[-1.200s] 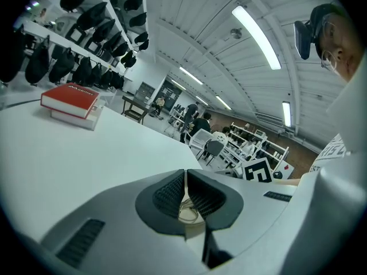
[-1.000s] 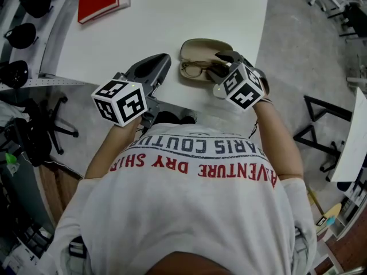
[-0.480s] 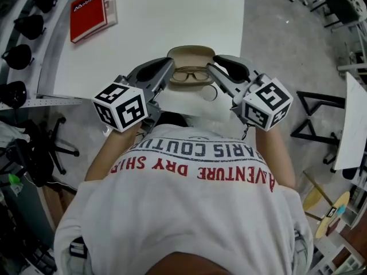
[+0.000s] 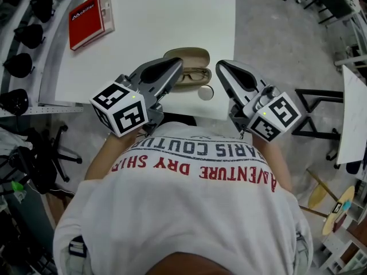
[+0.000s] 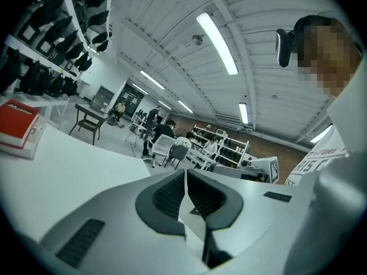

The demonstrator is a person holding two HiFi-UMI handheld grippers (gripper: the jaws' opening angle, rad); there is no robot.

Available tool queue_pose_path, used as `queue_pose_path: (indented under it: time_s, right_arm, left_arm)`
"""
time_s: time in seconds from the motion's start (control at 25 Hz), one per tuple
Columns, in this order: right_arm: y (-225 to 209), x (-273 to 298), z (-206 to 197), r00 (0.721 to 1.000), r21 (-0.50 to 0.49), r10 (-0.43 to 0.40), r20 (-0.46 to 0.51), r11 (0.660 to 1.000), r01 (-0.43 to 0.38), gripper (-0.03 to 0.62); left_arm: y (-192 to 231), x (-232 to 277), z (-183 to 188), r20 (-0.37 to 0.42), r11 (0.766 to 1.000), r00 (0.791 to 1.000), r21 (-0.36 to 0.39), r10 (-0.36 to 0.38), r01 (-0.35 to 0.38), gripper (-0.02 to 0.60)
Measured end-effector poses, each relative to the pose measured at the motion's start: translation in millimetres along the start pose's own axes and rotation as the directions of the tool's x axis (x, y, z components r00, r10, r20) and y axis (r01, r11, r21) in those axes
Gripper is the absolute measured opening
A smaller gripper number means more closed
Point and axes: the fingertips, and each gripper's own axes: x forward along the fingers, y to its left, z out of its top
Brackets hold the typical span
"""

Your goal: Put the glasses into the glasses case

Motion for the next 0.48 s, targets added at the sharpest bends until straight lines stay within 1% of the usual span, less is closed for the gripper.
queue_pose_path:
  time_s: [0.28, 0.48]
  right_arm:
    - [2.5, -0.6, 3.2, 1.000, -0.013, -0.002, 0.009, 1.000, 0.002, 0.023]
    - [2.2, -1.0, 0.9, 1.000, -0.013, -0.006, 0.004, 1.000, 0.006, 0.023]
  left_arm:
    - [-7.1, 2.1, 3.4, -0.001, 0.999, 0.999, 0.008, -0.032, 0.032, 0.037]
    - [-7.8, 2.5, 0.0, -0.013, 1.000, 0.999, 0.009, -0.029, 0.029, 0.037]
